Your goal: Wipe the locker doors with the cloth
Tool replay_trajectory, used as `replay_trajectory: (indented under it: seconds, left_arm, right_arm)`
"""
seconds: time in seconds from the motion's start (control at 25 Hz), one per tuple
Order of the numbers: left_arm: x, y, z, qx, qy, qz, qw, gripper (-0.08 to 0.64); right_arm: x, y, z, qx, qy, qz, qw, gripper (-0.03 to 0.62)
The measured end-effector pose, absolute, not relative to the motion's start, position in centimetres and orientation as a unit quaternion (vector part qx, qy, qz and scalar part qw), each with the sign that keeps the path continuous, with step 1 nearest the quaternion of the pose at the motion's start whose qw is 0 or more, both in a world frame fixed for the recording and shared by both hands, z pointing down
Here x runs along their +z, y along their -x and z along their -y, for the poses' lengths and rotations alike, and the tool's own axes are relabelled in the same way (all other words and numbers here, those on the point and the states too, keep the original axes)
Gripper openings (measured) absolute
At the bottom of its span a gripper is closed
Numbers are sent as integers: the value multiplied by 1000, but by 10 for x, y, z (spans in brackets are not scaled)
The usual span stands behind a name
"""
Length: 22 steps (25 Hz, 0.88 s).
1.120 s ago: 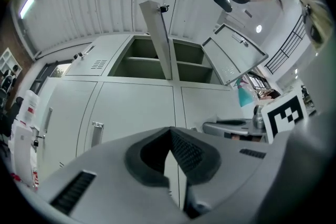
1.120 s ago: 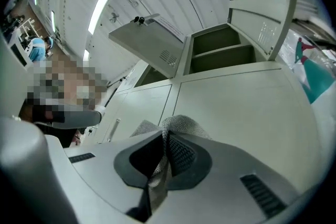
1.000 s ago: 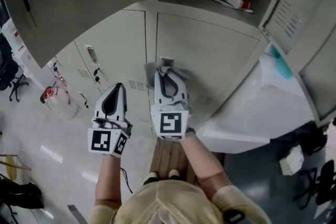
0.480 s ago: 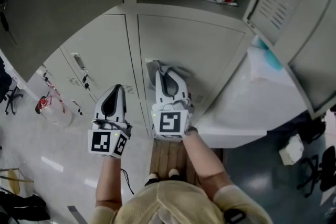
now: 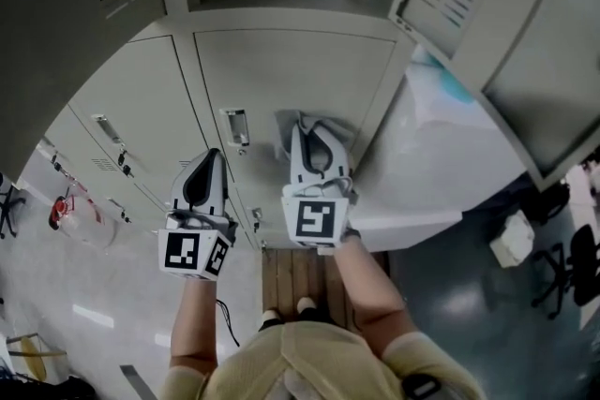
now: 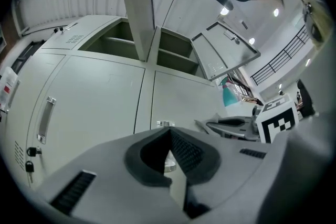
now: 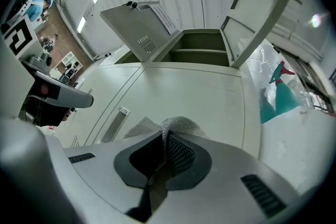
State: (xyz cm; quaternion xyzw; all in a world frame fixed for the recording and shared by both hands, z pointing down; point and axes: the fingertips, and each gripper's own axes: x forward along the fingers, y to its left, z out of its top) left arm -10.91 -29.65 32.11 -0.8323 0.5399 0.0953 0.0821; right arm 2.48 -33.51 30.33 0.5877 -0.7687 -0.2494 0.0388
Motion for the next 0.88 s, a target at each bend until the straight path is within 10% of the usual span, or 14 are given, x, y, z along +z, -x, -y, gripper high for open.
replay_trajectory:
  seconds: [0.88]
  left_arm:
    - [333,52,311,94,869,-481,67,2]
  right_arm:
    - [309,-102,319,-220,-652,725,35,5]
